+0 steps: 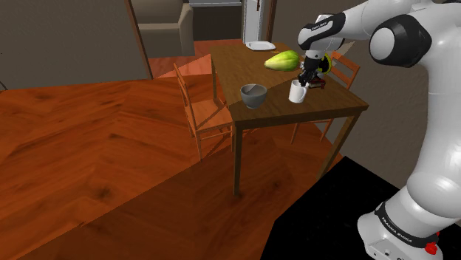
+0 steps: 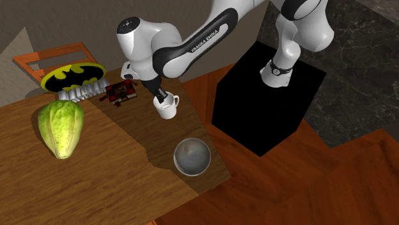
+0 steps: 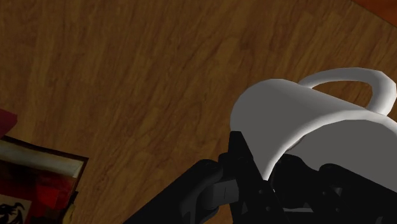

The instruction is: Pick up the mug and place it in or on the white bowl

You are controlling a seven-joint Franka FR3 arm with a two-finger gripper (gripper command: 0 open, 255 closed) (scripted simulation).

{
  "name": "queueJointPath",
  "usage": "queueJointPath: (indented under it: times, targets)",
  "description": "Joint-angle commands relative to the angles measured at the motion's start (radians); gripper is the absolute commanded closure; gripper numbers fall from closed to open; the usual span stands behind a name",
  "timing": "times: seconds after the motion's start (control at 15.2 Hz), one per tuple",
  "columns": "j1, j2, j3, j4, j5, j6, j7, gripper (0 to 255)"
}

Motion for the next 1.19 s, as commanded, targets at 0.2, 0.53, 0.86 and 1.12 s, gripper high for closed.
queueJointPath:
  times: [0.2,0.53,0.86,1.12]
  targets:
    - [0.001,-0.01,-0.002,0.012,-0.004,-0.021,0.004,255]
    - [0.001,-0.032,-0.007,0.047,-0.014,-0.076,0.012,255]
    - [0.0,-0.048,-0.011,0.089,-0.022,-0.134,0.02,255]
    - [-0.002,-0.057,-0.014,0.129,-0.027,-0.182,0.026,255]
